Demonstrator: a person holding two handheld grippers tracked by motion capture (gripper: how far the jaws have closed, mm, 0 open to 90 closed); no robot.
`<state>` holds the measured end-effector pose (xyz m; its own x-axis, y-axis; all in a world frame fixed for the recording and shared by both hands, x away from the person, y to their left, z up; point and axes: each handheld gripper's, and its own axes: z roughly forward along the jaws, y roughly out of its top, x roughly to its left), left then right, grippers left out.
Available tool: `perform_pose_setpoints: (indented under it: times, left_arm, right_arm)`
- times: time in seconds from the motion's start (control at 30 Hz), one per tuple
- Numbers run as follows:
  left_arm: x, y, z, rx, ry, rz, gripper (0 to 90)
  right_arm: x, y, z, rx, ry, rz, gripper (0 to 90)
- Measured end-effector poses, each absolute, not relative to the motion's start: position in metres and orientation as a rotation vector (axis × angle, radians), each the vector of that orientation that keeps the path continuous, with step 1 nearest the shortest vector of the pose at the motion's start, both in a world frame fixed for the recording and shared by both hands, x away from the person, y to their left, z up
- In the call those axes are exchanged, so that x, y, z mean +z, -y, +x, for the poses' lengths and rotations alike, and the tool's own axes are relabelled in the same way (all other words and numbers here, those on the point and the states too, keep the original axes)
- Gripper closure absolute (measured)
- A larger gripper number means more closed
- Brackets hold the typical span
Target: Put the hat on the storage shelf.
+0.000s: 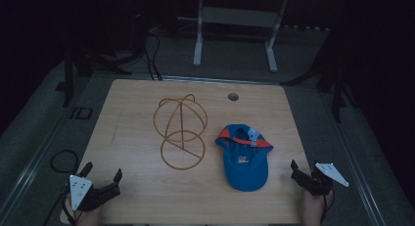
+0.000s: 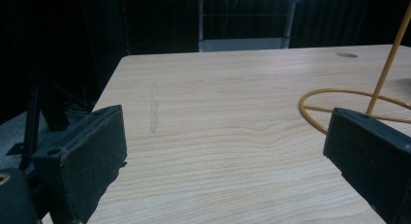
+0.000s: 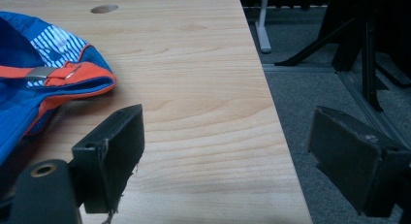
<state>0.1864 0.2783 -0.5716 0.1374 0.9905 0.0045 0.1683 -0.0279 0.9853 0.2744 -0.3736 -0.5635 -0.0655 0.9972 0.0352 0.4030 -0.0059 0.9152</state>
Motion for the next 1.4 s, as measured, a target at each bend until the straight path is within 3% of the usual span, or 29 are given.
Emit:
perform_pose_setpoints:
  times: [0.63, 1.4]
  left_arm:
    - [-0.572, -0.276, 0.187, 1.028, -1.223, 1.419, 2.3]
    - [-0.572, -0.278, 0.187, 1.01, -1.23, 1.414, 2.3]
  right_arm:
    - [-0.56, 0.374, 0.278, 1.109, -1.672, 1.527, 12.9]
    - [-0.516, 0.331, 0.312, 1.164, -1.904, 1.367, 12.8]
